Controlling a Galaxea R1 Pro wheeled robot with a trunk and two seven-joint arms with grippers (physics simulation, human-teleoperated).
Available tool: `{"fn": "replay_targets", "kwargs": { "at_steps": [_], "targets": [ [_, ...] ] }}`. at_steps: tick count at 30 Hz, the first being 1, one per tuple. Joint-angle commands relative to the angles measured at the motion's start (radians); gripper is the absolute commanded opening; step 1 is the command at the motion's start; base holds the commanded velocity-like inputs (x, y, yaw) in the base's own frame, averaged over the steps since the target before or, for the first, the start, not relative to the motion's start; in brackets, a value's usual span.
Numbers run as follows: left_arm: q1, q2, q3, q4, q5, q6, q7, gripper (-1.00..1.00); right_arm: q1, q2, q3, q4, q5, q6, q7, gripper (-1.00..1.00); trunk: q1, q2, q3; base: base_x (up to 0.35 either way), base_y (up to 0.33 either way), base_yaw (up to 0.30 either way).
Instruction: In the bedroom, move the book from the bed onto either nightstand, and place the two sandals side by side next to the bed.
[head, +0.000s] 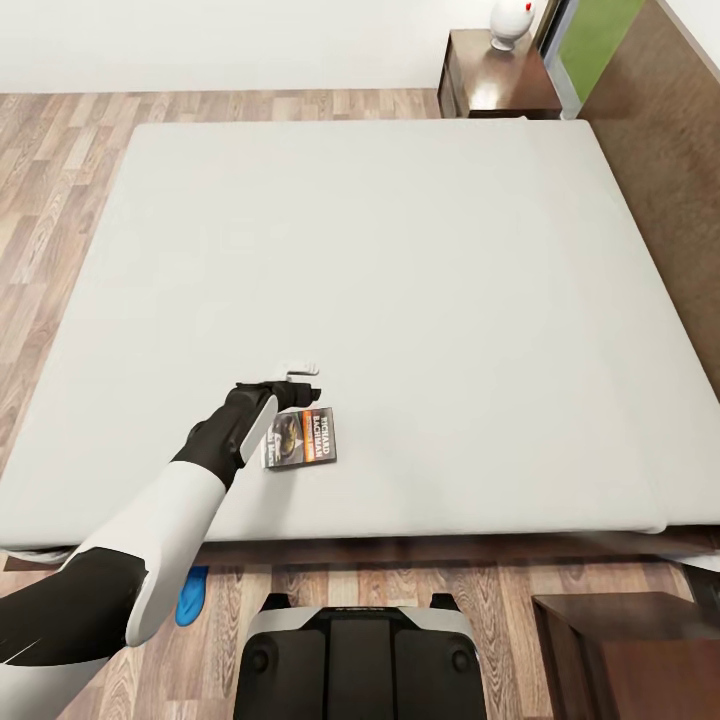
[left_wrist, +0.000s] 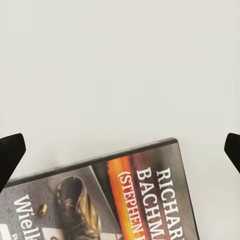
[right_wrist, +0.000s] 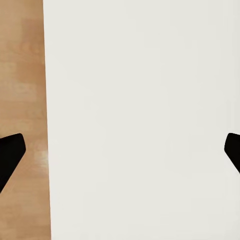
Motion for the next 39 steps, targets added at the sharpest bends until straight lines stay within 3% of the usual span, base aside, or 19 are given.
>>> {"fn": "replay_targets", "kwargs": {
  "at_steps": [1, 9, 20, 31, 39],
  "targets": [
    [0.000, 0.000, -0.002, -0.002, 0.008, 0.004, 0.004, 1.00, 0.000, 0.000, 0.008, -0.001, -0.004, 0.005, -0.003, 1.00, 0.001, -0.001, -0.001, 0.000, 0.000, 0.006],
    [0.000, 0.000, -0.002, -0.008, 0.008, 0.004, 0.004, 1.00, 0.000, 0.000, 0.008, -0.001, -0.004, 0.005, -0.003, 1.00, 0.001, -0.001, -0.001, 0.000, 0.000, 0.003],
    [0.000, 0.000, -0.002, -0.009, 0.008, 0.005, 0.004, 1.00, 0.000, -0.001, 0.008, 0.000, -0.004, 0.005, -0.003, 1.00, 0.043, -0.078, -0.036, 0.000, 0.000, 0.000],
    [0.000, 0.000, -0.014, -0.009, 0.008, 0.004, 0.005, 1.00, 0.000, 0.000, 0.008, 0.000, -0.004, 0.005, -0.003, 1.00, 0.043, -0.078, -0.036, 0.000, 0.000, 0.000],
    [0.000, 0.000, -0.017, -0.009, 0.008, 0.004, 0.006, 1.00, 0.000, 0.000, 0.008, -0.001, -0.004, 0.005, -0.003, 1.00, 0.073, -0.134, -0.061, 0.000, 0.000, 0.000]
  ]
}}
